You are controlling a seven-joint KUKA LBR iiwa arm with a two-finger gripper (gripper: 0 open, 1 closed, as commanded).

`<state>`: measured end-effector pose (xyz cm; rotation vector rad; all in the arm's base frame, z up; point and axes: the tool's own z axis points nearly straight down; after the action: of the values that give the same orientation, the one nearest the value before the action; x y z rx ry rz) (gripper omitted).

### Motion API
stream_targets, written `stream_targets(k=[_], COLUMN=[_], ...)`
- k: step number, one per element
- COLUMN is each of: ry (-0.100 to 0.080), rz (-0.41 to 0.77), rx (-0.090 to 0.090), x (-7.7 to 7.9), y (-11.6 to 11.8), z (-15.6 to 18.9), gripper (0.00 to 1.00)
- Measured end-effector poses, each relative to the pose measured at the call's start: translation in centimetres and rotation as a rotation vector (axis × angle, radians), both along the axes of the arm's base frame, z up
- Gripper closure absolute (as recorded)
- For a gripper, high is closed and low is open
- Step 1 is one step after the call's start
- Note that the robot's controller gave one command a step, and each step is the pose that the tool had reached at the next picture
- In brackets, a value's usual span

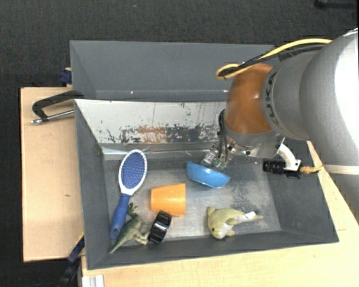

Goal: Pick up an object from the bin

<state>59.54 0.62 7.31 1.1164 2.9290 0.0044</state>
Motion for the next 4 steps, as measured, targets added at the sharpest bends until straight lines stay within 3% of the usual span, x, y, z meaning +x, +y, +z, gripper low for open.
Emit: stream_targets(k=[1, 2, 3, 4], ry=[0.003, 0.013, 0.009, -0.004], rz=[0.002, -0.134, -0.133, -0.083], rx=[0.000, 0.001, 0.002, 0.002], x=[-0.1, -7.0, -6.8, -7.4], y=[0.1, -1.4, -1.3, 1.0], z=[-0.1, -0.3, -0.2, 12.1], gripper=[0.00, 0.00, 1.00, 1.00])
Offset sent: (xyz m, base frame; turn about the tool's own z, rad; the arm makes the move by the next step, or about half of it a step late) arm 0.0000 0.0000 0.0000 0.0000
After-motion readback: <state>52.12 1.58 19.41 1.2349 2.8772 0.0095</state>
